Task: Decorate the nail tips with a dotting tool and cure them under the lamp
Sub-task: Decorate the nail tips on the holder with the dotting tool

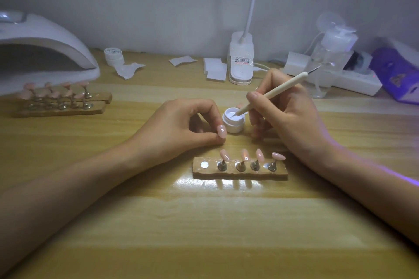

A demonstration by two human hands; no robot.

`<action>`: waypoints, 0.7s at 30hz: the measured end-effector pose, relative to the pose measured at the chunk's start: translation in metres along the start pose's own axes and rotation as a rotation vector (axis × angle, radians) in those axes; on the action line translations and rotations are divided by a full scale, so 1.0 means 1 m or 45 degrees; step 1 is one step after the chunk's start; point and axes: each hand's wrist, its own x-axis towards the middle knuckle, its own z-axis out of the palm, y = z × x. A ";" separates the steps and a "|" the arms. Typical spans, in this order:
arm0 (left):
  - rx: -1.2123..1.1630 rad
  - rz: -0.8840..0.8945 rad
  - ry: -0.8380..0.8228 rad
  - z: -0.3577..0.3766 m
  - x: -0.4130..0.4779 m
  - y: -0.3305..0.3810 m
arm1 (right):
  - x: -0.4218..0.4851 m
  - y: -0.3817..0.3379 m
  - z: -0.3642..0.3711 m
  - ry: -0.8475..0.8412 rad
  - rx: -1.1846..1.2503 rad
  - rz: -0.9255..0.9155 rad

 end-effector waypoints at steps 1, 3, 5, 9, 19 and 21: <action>-0.004 0.002 -0.003 0.000 0.000 0.000 | 0.000 0.000 0.000 -0.007 -0.010 0.001; -0.014 0.008 -0.010 0.000 0.000 -0.001 | 0.001 0.001 0.000 -0.019 -0.007 0.012; -0.043 0.008 -0.039 -0.001 -0.001 -0.002 | 0.001 0.002 0.000 -0.025 0.007 0.024; -0.161 -0.011 -0.165 -0.002 -0.001 -0.003 | 0.001 0.003 0.000 -0.023 0.032 0.014; -0.331 0.030 -0.365 -0.004 -0.003 0.001 | 0.001 0.000 -0.003 0.120 0.190 -0.062; -0.366 0.028 -0.399 -0.004 -0.004 0.002 | 0.001 -0.001 -0.003 0.136 0.227 -0.077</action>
